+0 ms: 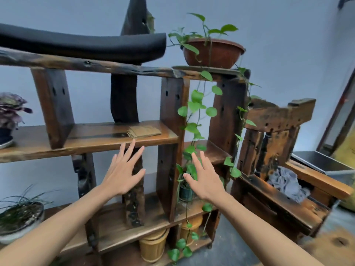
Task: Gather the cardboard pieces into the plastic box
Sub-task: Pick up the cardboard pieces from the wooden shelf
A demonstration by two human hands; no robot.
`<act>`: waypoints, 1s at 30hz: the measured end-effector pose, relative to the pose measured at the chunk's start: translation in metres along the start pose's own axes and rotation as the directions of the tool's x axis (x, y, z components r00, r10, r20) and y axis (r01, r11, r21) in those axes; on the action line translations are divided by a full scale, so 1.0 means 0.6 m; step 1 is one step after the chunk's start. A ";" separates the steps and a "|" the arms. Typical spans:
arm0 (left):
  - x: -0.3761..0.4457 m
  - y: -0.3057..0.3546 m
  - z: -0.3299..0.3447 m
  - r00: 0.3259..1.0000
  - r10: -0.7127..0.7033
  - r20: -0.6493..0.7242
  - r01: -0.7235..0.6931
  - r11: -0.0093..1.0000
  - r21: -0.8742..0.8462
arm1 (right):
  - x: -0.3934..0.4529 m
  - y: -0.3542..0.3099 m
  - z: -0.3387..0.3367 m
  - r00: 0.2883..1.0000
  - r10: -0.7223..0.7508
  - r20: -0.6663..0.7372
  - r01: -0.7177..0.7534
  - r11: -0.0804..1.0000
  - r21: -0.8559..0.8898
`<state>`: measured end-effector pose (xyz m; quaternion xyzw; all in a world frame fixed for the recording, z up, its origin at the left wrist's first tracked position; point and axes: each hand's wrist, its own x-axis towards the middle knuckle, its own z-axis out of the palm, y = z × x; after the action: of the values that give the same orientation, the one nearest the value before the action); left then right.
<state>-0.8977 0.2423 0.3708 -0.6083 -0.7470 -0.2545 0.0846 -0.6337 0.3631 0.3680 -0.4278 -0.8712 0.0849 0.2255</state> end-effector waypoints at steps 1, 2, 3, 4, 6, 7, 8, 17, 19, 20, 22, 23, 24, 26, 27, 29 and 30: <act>0.015 -0.021 -0.014 1.000 -0.019 -0.010 0.019 1.000 0.009 | 0.026 -0.017 0.006 1.000 -0.011 0.014 0.011 1.000 0.006; 0.023 -0.027 -0.019 1.000 -0.031 -0.001 0.031 0.999 0.024 | 0.034 -0.021 0.008 0.999 -0.005 0.035 0.004 1.000 0.009; 0.034 -0.039 -0.028 0.999 -0.041 0.002 0.041 0.998 0.038 | 0.050 -0.030 0.010 0.999 -0.005 0.053 0.005 1.000 0.008; 0.045 -0.055 -0.035 0.999 -0.052 -0.002 0.052 0.998 0.046 | 0.066 -0.040 0.016 0.997 -0.013 0.073 0.012 1.000 0.012; 0.069 -0.085 -0.051 0.998 -0.067 -0.003 0.067 0.996 0.058 | 0.101 -0.061 0.024 0.994 -0.029 0.101 0.027 0.999 0.019; 0.082 -0.098 -0.060 0.998 -0.069 -0.004 0.069 0.996 0.064 | 0.118 -0.072 0.027 0.994 -0.036 0.104 0.035 0.999 0.017; 0.097 -0.112 -0.068 0.998 -0.068 -0.012 0.069 0.995 0.073 | 0.136 -0.083 0.030 0.994 -0.043 0.099 0.043 0.999 0.012; 0.192 -0.185 -0.081 0.998 -0.058 0.020 0.056 0.996 0.066 | 0.260 -0.148 0.067 0.988 -0.147 0.041 0.151 0.980 -0.127; 0.206 -0.193 -0.076 0.998 -0.053 0.040 0.050 0.996 0.072 | 0.279 -0.152 0.077 0.988 -0.143 0.051 0.149 0.978 -0.145; 0.214 -0.197 -0.073 0.997 -0.054 0.049 0.051 0.996 0.070 | 0.289 -0.153 0.081 0.989 -0.139 0.059 0.146 0.978 -0.147; 0.229 -0.203 -0.065 0.995 -0.073 0.064 0.071 0.996 0.045 | 0.304 -0.151 0.085 0.988 -0.130 0.085 0.142 0.978 -0.154; 0.235 -0.205 -0.060 0.994 -0.085 0.069 0.083 0.996 0.029 | 0.313 -0.147 0.088 0.987 -0.126 0.096 0.140 0.977 -0.161; 0.240 -0.208 -0.055 0.993 -0.096 0.075 0.095 0.995 0.013 | 0.323 -0.143 0.089 0.987 -0.123 0.104 0.139 0.976 -0.167; 0.248 -0.209 -0.046 0.987 -0.132 0.096 0.136 0.990 -0.034 | 0.344 -0.134 0.089 0.987 -0.099 0.125 0.117 0.982 -0.151; 0.252 -0.210 -0.044 0.980 -0.167 0.106 0.175 0.982 -0.067 | 0.357 -0.129 0.089 0.987 -0.079 0.139 0.096 0.989 -0.117; 0.259 -0.210 -0.042 0.962 -0.247 0.118 0.261 0.957 -0.124 | 0.381 -0.118 0.089 0.985 -0.036 0.169 0.040 0.999 -0.022; 0.264 -0.210 -0.041 0.953 -0.279 0.114 0.294 0.945 -0.142 | 0.395 -0.111 0.091 0.983 -0.018 0.181 0.014 1.000 0.023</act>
<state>-1.0610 0.3514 0.4260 -0.5090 -0.8082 -0.2940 -0.0361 -0.8323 0.5098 0.4181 -0.4090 -0.8904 0.1312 0.1506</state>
